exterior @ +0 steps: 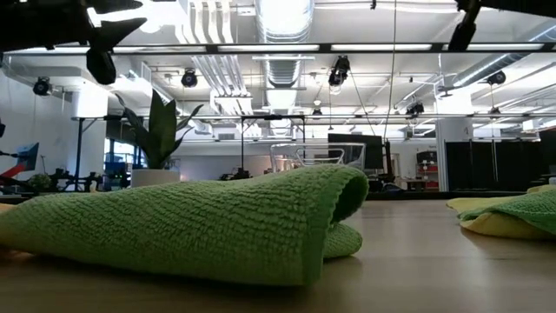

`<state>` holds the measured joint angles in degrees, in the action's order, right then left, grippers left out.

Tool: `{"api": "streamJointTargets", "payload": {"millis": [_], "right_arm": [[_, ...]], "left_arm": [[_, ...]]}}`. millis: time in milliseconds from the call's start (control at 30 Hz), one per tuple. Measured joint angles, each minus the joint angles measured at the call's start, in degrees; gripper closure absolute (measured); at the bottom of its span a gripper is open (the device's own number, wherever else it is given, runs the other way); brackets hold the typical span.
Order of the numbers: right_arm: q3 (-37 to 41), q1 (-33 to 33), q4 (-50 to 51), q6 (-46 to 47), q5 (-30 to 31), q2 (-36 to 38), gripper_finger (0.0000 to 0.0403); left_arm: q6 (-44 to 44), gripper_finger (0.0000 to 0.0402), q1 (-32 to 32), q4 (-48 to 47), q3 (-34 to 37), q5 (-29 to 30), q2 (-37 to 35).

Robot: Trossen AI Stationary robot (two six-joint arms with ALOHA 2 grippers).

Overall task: Fold microfiber towels
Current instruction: Move the top green towel to the center

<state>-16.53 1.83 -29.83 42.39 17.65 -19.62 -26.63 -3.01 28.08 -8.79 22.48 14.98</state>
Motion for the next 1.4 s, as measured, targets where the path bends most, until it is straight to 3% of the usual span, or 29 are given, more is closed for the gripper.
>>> {"api": "streamJointTargets", "payload": {"millis": [267, 433, 533, 733, 933, 1400], "right_arm": [[3.40, 0.00, 0.53, -3.23, 0.02, 3.48, 0.0394], [4.65, 0.00, 0.49, -3.27, 0.02, 3.35, 0.0394], [5.25, 0.02, 0.98, -3.30, 0.02, 3.31, 0.0394], [5.52, 0.00, 1.09, -3.35, 0.02, 3.33, 0.0394], [5.52, 0.00, 1.08, -3.39, 0.02, 3.33, 0.0394], [5.52, 0.00, 1.09, -3.39, 0.02, 3.31, 0.0394]], "left_arm": [[-1.56, 0.0319, 0.00, 2.62, 2.43, -0.04, -3.05], [-6.52, 0.0319, -0.04, 19.88, 1.81, -0.96, 1.74], [-1.73, 0.0319, -0.07, 31.67, -1.29, -3.61, 8.95], [17.14, 0.0319, -0.07, 45.48, -13.16, -2.38, 24.35], [27.46, 0.0319, -0.04, 45.60, -25.52, -2.27, 34.38], [16.43, 0.0319, 0.00, 45.68, -43.89, -2.28, 52.78]]}}
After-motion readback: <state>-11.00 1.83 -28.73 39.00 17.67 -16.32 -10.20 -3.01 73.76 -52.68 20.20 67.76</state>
